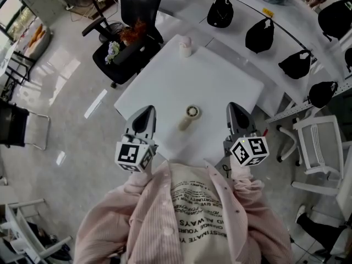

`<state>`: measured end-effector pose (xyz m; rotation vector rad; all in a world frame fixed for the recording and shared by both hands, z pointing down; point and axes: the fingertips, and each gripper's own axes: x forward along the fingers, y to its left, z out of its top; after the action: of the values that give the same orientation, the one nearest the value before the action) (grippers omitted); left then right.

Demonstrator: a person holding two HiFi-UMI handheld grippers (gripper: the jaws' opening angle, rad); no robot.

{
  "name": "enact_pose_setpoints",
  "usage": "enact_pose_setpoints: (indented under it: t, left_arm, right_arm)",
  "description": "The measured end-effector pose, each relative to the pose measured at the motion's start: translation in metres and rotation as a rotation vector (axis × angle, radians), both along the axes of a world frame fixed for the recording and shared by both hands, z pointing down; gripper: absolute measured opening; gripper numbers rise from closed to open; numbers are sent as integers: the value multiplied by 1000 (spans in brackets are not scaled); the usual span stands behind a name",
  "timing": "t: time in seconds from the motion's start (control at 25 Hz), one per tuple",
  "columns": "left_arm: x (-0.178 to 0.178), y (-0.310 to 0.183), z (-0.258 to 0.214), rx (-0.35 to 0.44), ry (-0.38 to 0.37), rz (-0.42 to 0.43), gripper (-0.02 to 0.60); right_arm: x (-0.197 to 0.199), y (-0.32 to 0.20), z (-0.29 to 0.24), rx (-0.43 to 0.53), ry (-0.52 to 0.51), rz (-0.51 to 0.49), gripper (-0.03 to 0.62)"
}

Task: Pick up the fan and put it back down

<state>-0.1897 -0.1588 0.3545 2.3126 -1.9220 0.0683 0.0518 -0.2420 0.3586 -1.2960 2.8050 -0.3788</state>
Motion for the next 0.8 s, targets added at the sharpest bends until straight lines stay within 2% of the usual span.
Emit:
enact_pose_setpoints:
  t: [0.8]
  left_arm:
    - [-2,-9,7,-26,-6,-18,3]
  right_arm:
    - [11,-1,7,-3,37,10,-2]
